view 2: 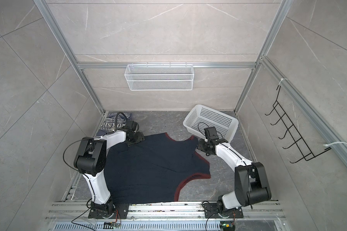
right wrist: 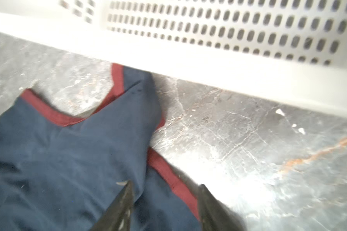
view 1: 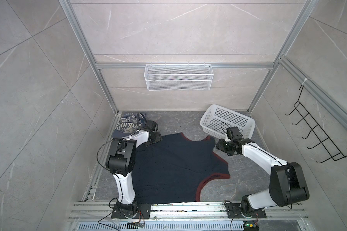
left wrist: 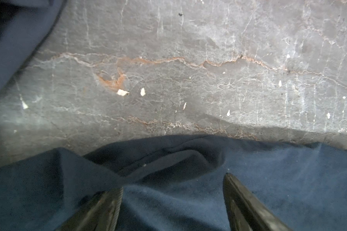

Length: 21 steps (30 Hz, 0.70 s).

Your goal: Fold and stack the tank tops

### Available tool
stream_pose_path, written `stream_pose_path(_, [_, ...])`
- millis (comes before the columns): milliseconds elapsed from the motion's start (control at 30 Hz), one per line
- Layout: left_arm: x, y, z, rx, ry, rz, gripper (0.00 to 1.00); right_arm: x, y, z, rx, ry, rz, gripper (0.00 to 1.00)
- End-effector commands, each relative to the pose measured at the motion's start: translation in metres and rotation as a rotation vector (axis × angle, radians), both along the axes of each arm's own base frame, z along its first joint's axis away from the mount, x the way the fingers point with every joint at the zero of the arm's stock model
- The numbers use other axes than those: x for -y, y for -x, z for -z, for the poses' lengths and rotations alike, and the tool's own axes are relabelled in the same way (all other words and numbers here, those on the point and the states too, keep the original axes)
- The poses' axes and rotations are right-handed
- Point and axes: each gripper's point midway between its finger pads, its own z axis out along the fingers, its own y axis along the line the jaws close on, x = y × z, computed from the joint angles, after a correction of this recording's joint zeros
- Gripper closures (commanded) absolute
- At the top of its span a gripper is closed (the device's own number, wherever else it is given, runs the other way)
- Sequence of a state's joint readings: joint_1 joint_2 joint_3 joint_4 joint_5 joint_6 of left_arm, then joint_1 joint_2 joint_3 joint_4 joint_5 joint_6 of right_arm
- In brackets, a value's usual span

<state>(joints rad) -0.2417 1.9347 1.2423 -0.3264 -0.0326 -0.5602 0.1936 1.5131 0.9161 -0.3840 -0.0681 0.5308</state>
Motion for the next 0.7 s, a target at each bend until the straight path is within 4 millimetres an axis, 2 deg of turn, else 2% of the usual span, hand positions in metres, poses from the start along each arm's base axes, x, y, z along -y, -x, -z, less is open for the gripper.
stream_pose_path(0, [-0.002, 0.025, 0.022, -0.108, -0.002, -0.004, 0.19, 0.006, -0.007, 0.020, -0.018, 0.019, 0.028, 0.52])
stream_pose_path(233, [-0.003, 0.026, 0.016, -0.097, 0.000, -0.003, 0.19, 0.002, -0.028, 0.045, -0.026, 0.021, 0.026, 0.60])
stream_pose_path(433, [-0.002, 0.026, 0.017, -0.097, 0.006, -0.006, 0.19, -0.010, -0.040, 0.051, -0.015, -0.011, -0.011, 0.54])
stream_pose_path(667, [-0.002, 0.026, 0.018, -0.097, 0.011, -0.009, 0.19, -0.026, -0.047, 0.056, -0.026, -0.030, -0.050, 0.54])
